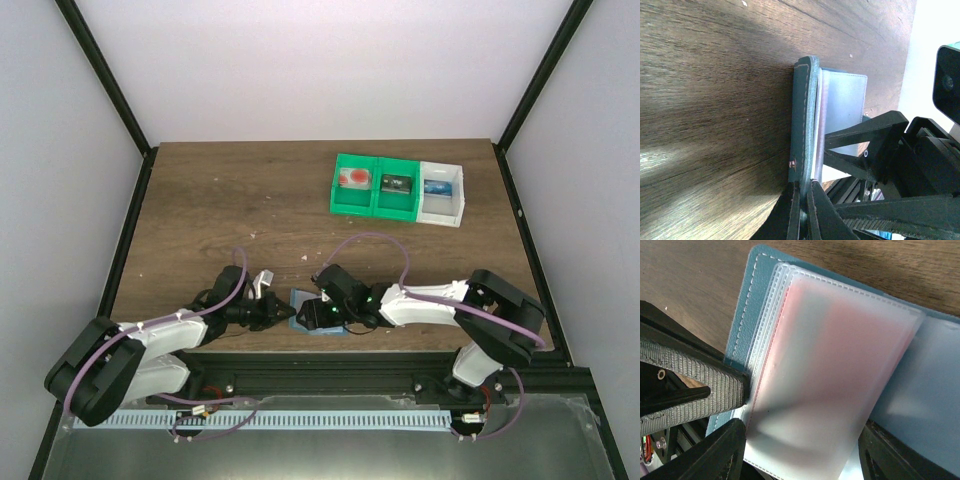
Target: Take the credit cards out of the card holder
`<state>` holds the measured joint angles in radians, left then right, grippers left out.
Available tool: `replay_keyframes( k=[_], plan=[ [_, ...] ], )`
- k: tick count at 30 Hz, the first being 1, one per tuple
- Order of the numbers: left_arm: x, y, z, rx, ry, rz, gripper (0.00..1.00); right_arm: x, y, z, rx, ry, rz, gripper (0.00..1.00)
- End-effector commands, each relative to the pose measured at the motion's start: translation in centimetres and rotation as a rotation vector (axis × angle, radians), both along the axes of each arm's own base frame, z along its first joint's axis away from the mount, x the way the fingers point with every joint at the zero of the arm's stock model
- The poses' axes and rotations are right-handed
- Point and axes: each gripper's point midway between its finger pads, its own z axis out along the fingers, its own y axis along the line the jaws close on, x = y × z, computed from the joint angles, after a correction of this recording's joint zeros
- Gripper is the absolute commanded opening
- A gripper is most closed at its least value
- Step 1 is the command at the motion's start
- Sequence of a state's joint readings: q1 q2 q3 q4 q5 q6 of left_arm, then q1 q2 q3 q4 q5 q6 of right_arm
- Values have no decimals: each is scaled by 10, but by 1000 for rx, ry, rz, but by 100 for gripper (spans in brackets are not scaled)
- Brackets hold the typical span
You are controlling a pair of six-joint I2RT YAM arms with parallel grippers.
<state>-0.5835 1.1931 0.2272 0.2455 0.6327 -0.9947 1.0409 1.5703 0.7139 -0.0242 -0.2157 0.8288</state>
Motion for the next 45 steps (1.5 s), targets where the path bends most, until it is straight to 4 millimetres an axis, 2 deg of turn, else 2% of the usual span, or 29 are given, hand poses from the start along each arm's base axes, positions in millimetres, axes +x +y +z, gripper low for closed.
replay_keyframes(
  k=[1,10,16,25,29,33,36,39,41,45],
  plan=[
    [-1,-3,5,-24,-16,-11,0,1,-1,-1,-24,-12,-12,58],
    [-1,-3,1,-15,-5,-12,0,3,-14,-5,-72,-32,-36,56],
    [-2,-2,-1,-10,0,-13,0,10,-39,-8,-180,-76,-95,57],
    [-3,-2,-4,-4,8,-14,0,18,-76,7,-279,-143,-196,58],
    [-3,-2,-5,-3,13,-14,0,19,-87,18,-265,-167,-246,55],
    [-3,-1,-6,-2,13,-11,0,20,-73,50,-135,-201,-228,53],
    [-3,-2,-6,-3,15,-9,0,17,-51,75,15,-220,-169,51],
    [-3,-2,-7,-5,18,-10,0,15,-27,91,142,-223,-118,45],
    [-3,-2,-7,-6,19,-9,0,13,-16,89,169,-203,-92,42],
    [-3,-2,-7,-5,19,-7,0,18,-6,66,106,-165,-83,38]
  ],
)
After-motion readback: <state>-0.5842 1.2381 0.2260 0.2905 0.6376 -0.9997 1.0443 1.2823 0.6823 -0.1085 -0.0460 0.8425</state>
